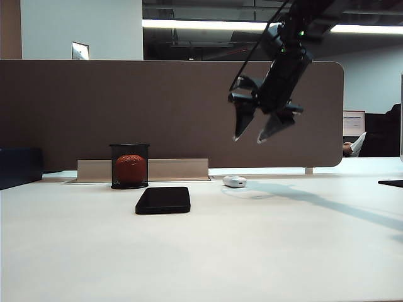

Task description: Find the wireless headphone case on the desktop and place it on the left side of the phone.

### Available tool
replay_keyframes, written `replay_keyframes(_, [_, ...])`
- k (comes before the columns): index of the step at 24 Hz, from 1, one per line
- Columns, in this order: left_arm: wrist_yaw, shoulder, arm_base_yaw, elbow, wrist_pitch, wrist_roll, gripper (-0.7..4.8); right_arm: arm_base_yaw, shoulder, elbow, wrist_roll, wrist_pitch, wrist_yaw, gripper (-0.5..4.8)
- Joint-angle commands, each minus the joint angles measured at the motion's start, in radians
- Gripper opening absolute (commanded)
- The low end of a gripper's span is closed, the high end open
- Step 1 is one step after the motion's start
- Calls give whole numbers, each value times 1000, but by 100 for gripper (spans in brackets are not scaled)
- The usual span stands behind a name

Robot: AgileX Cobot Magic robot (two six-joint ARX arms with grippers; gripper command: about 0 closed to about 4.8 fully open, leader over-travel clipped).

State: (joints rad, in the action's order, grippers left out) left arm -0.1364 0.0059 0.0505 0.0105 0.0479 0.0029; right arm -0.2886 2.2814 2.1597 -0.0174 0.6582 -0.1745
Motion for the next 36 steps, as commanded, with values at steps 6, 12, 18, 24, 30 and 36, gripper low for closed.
replay_keyframes(6, [-11, 1, -2, 2, 13, -3, -5, -4, 61, 5, 28, -92, -51, 373])
replay_keyframes(12, [-26, 1, -2, 2, 13, -3, -5, -27, 82, 6, 32, -158, -61, 381])
replay_keyframes(18, [-25, 1, -1, 2, 13, -3, -5, -39, 102, 6, 32, -192, -32, 426])
replay_keyframes(24, [-26, 0, -1, 2, 13, -3, -6, -40, 132, 6, 32, -200, -25, 432])
replay_keyframes(30, [-26, 0, -1, 2, 13, -3, -6, -40, 158, 6, 33, -223, -26, 432])
replay_keyframes(36, [-26, 0, -1, 2, 13, -3, -5, -40, 185, 6, 40, -233, -25, 431])
